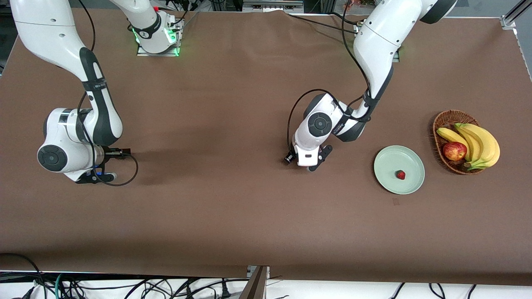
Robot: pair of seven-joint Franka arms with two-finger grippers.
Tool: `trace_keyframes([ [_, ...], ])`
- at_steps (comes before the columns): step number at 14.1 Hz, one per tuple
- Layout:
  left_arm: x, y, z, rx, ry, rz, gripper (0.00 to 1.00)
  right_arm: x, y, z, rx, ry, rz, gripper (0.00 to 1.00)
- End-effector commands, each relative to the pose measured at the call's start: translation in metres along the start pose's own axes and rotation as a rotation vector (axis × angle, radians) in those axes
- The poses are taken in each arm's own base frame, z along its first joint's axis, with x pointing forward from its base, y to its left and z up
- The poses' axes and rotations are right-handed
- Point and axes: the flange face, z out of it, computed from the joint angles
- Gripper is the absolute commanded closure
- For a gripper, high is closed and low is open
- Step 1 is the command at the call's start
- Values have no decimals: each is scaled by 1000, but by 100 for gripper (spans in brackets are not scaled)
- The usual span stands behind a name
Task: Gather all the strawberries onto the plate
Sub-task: 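Grasp the mid-table strawberry with the left gripper while the right gripper grasps the last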
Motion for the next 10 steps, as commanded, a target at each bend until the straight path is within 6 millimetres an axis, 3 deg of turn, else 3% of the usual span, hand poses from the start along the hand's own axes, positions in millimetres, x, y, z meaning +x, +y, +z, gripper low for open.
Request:
trace_keyframes([
  [1, 11, 3, -3, -17, 41, -2, 54, 0, 3, 11, -3, 18, -28, 0],
  [3, 14, 2, -1, -10, 57, 18, 54, 5, 4, 20, -8, 36, -38, 0],
  [4, 15, 0, 2, -4, 62, 22, 60, 6, 9, 26, -8, 42, -42, 0],
  [6, 16, 1, 0, -8, 60, 11, 85, 6, 10, 32, -10, 55, -60, 0],
  [7, 18, 1, -2, -11, 58, 4, 94, 6, 10, 33, -10, 57, -60, 10],
  [8, 21, 1, -2, -10, 57, -1, 100, 5, 10, 33, -10, 57, -61, 28],
  [10, 30, 4, -16, -26, 64, -12, 100, 4, 9, 34, -7, 46, -65, 60],
])
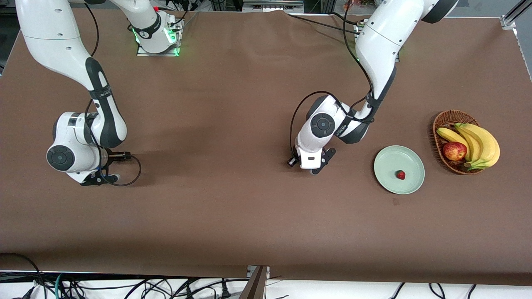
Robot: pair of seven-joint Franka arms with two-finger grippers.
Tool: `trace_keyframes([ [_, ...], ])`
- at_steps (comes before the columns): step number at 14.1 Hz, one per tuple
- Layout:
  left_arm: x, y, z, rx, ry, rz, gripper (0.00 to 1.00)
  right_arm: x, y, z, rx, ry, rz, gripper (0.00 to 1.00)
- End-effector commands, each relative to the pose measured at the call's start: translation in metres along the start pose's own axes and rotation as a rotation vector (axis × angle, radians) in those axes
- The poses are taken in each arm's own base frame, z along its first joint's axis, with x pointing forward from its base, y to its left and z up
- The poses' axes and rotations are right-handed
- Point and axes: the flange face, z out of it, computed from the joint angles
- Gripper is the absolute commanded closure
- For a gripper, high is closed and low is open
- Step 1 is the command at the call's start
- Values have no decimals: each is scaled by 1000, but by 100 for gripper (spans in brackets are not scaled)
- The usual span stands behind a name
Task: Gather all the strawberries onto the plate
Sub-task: 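Carry the strawberry to the plate while the right gripper carries the last mid-table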
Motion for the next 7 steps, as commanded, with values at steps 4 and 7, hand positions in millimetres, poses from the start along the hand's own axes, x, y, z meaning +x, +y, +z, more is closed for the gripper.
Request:
trace_keyframes([
  [4, 77, 1, -62, -25, 44, -99, 100, -6, 5, -3, 11, 4, -14, 100],
  [7, 133, -12, -92, 26, 50, -164, 100, 3, -18, -27, 88, 32, 2, 100],
])
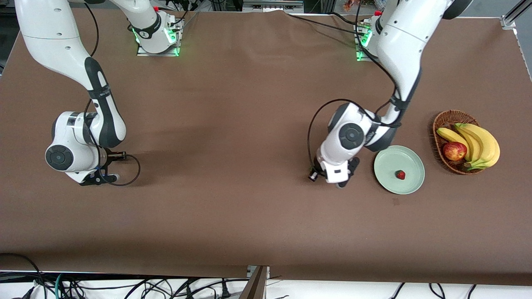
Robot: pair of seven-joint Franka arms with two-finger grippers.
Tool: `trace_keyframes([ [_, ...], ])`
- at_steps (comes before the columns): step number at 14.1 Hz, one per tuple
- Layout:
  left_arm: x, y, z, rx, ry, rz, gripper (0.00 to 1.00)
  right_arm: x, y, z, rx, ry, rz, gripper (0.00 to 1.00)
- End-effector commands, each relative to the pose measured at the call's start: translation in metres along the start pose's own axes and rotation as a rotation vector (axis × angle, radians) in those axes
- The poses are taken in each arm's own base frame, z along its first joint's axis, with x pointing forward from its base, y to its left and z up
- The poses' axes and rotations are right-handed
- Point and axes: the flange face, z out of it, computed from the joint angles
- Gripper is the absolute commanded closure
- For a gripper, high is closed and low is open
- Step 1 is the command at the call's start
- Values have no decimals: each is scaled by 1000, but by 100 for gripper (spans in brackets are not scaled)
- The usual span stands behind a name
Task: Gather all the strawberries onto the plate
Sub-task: 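Carry the strawberry to the plate while the right gripper carries the last mid-table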
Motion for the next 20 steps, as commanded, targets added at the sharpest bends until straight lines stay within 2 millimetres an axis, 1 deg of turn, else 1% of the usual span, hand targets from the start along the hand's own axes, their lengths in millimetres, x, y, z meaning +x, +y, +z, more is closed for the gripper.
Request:
trace_keyframes([
  [1, 49, -7, -36, 54, 22, -12, 100, 10, -48, -33, 126, 34, -4, 100],
  [2, 64, -11, -45, 80, 14, 48, 100, 16, -75, -41, 167, 42, 53, 100],
  [4, 105, -29, -45, 124, -6, 167, 100, 21, -133, -46, 195, 33, 196, 100],
  [5, 126, -37, -42, 130, -11, 212, 100, 24, -162, -49, 204, 32, 239, 100],
  [6, 153, -48, -43, 135, -9, 247, 100, 25, -192, -53, 212, 31, 276, 100],
  [7, 177, -59, -45, 147, 5, 295, 100, 27, -226, -60, 216, 36, 308, 100],
  [8, 202, -73, -42, 169, 14, 344, 100, 28, -261, -68, 223, 39, 354, 100],
  [9, 222, -86, -40, 185, 20, 378, 100, 26, -301, -73, 231, 39, 399, 100],
  [10, 231, -93, -41, 192, 17, 393, 100, 27, -340, -81, 246, 52, 453, 100],
  [11, 235, -98, -47, 215, 5, 391, 100, 28, -375, -87, 264, 70, 513, 100],
  [12, 240, -106, -57, 248, -9, 393, 100, 27, -409, -91, 285, 87, 569, 100],
  [13, 246, -116, -55, 270, -17, 407, 100, 26, -442, -91, 320, 109, 629, 100],
  [14, 248, -124, -46, 276, -21, 414, 100, 21, -473, -89, 354, 130, 663, 100],
  [15, 247, -125, -42, 263, -5, 422, 100, 13, -505, -81, 401, 152, 688, 100],
  [16, 245, -130, -36, 267, -8, 425, 91, 10, -527, -78, 465, 184, 725, 100],
  [17, 245, -131, -39, 260, -2, 427, 49, 6, -546, -75, 526, 204, 756, 100],
  [18, 244, -130, -44, 257, 2, 423, 0, 4, -559, -74, 577, 215, 775, 100],
  [19, 241, -130, -51, 253, 8, 417, 0, 1, -572, -73, 615, 221, 782, 100],
  [20, 241, -130, -58, 251, 12, 415, 0, 0, -580, -74, 635, 219, 791, 100],
])
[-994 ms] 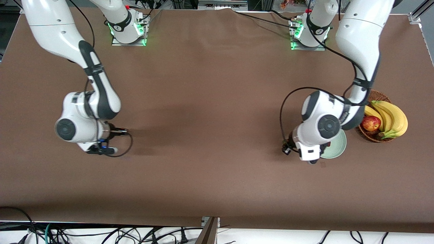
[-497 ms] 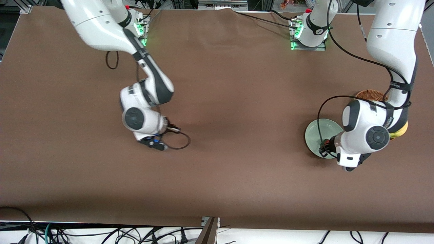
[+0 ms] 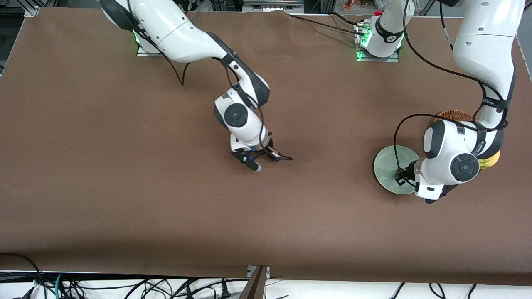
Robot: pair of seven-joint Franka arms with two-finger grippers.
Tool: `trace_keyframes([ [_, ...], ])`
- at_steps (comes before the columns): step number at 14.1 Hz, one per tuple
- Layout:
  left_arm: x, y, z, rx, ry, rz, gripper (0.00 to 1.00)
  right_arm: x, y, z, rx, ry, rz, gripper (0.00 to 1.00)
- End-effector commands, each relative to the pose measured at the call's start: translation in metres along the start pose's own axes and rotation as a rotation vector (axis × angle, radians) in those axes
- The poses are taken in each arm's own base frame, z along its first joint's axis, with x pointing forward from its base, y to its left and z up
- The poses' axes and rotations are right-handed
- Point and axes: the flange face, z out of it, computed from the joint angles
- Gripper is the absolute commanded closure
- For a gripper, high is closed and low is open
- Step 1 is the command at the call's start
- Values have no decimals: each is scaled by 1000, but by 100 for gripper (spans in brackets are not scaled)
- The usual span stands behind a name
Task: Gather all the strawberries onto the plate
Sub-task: 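Drop the strawberry onto the plate while the right gripper releases the last mid-table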
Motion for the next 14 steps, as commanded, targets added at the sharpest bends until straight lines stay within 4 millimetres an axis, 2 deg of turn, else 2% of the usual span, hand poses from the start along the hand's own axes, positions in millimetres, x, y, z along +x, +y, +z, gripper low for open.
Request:
trace_keyframes([
  [1, -11, -12, -29, 8, 37, 17, 0, -12, -18, 6, 63, -27, 58, 100],
  [2, -12, -14, -39, 10, 39, 17, 0, -17, -17, 12, 61, -39, 63, 87],
  [3, -16, -18, -52, 24, 30, 17, 0, -22, -17, 15, 63, -41, 57, 54],
  [4, -21, -21, -65, 36, 19, 18, 0, -23, -17, 14, 64, -37, 48, 1],
  [5, -28, -22, -77, 37, 7, 18, 0, -23, -19, 9, 61, -21, 17, 0],
  [6, -40, -11, -80, 43, -7, 39, 0, -17, -22, 0, 66, 9, -21, 0],
  [8, -72, 26, -78, 34, -27, 90, 0, 0, -27, -21, 55, 39, -42, 0],
  [9, -85, 41, -78, 27, -30, 80, 0, 15, -27, -39, 22, 44, -45, 0],
  [11, -108, 63, -83, 8, -36, 17, 0, 43, -15, -74, -99, 32, -172, 0],
  [12, -122, 79, -86, -21, -45, 24, 0, 64, -3, -93, -151, 21, -244, 0],
  [14, -162, 120, -74, -54, -32, 108, 0, 107, 24, -138, -228, -1, -364, 0],
])
